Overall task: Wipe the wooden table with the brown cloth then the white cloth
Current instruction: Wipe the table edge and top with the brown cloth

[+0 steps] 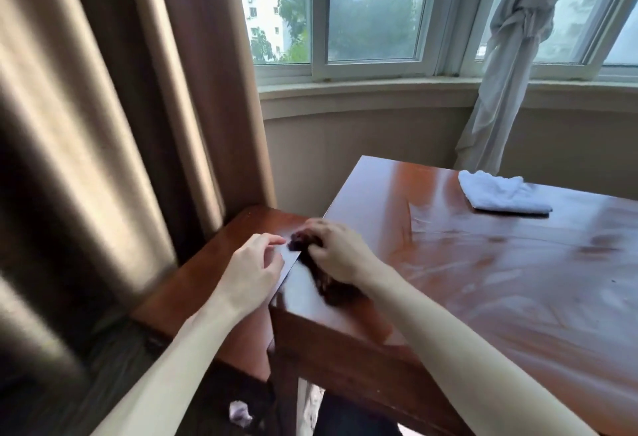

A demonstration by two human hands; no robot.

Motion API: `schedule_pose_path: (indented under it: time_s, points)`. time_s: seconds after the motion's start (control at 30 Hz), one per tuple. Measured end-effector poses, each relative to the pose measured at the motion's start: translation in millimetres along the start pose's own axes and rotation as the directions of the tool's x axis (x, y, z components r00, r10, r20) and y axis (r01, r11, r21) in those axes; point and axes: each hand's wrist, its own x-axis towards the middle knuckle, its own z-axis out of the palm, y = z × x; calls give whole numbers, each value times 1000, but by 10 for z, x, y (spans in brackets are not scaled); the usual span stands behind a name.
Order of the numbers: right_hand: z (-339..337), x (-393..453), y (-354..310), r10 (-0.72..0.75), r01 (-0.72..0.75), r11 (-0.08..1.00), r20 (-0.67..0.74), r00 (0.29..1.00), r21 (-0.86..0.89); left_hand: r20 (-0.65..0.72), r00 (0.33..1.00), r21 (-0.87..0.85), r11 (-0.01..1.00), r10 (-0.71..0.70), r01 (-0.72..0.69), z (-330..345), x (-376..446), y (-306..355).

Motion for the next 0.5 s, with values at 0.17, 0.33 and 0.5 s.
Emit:
schedule_pose_path:
  time_s: [0.17,0.33,0.5]
  points:
    - [275,26,-395,129,-137,986,-81,988,-98,9,996,-144,986,-90,90,-252,-438,-159]
    - [114,-433,-358,-74,73,996,24,997,43,-24,986,-221,963,-162,153,-136,-428,-180]
    - [-13,-52,-132,258,-268,962,-153,954,-50,-26,994,-117,988,-108,104,-3,-520,-252]
